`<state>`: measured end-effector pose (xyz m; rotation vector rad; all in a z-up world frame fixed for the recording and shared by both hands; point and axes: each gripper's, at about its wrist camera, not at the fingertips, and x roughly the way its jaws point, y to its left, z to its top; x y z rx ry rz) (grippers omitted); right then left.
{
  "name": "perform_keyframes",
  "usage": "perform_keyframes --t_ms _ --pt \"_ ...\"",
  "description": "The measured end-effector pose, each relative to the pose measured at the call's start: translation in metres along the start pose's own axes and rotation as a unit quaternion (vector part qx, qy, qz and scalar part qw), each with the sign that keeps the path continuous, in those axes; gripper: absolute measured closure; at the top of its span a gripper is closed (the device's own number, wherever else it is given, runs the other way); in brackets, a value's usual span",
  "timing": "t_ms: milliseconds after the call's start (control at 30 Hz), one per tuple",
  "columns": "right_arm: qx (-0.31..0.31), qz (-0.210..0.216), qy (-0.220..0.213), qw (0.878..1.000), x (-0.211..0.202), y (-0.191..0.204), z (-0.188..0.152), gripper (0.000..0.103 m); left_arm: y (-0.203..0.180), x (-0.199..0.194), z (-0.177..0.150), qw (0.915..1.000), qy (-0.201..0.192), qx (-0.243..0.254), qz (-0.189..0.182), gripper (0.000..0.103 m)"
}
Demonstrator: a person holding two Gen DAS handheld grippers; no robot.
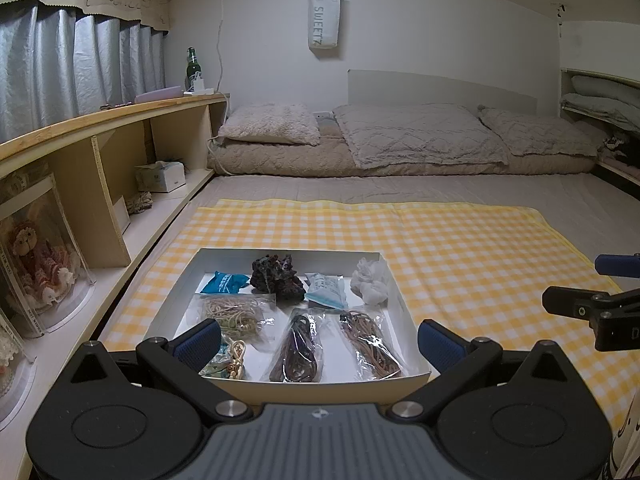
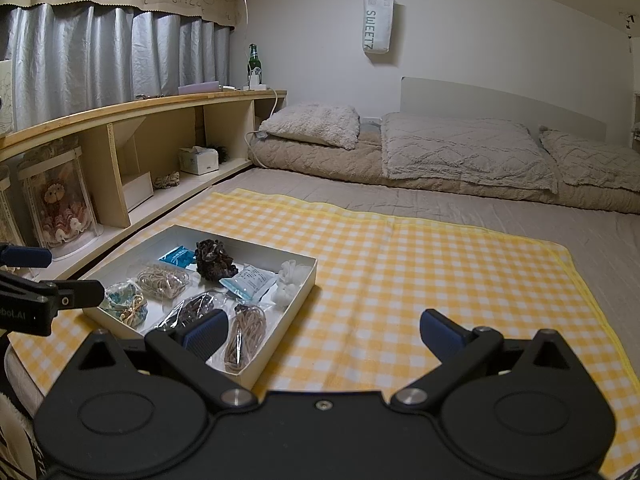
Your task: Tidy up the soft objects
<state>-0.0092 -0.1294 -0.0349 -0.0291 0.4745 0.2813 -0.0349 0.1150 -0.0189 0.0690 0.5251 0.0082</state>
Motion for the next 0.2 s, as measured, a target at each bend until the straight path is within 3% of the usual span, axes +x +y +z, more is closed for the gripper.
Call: perform_keyframes --t_ms 200 --pt "0.000 0.000 0.000 1.000 0.0008 -0.0006 -0.0010 0.000 0.0006 0.0009 0.0000 1.0000 0.000 0.000 0.001 0.000"
